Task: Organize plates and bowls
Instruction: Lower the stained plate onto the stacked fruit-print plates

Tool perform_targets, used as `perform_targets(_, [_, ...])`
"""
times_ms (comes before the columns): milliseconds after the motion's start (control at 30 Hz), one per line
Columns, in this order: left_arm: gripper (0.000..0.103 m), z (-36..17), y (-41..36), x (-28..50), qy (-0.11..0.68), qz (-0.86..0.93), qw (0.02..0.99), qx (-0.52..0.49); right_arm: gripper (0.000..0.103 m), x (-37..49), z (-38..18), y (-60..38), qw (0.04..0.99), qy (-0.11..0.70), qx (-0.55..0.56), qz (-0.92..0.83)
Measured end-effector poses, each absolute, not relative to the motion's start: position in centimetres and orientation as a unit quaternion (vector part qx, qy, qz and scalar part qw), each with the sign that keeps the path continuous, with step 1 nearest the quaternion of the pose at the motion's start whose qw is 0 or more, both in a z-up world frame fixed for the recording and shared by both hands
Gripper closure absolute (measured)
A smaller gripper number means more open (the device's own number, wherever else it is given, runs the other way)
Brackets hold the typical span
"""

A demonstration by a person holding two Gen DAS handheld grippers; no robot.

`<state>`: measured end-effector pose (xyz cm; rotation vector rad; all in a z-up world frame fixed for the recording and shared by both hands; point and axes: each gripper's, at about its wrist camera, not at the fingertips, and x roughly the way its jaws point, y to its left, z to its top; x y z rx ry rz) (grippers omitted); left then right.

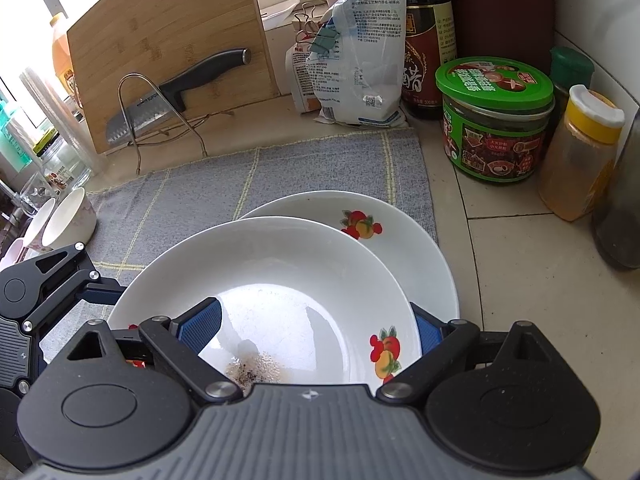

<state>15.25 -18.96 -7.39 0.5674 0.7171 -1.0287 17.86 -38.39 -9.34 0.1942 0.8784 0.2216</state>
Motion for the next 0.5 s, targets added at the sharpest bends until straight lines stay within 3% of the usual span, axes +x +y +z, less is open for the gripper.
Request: perform_targets(500, [0.003, -7.65, -19.00, 15.89, 0.319, -0.466, 0.782, 0.265, 0.005, 17.00, -9.06, -39.00, 0.896, 0.423, 0.099, 0.088])
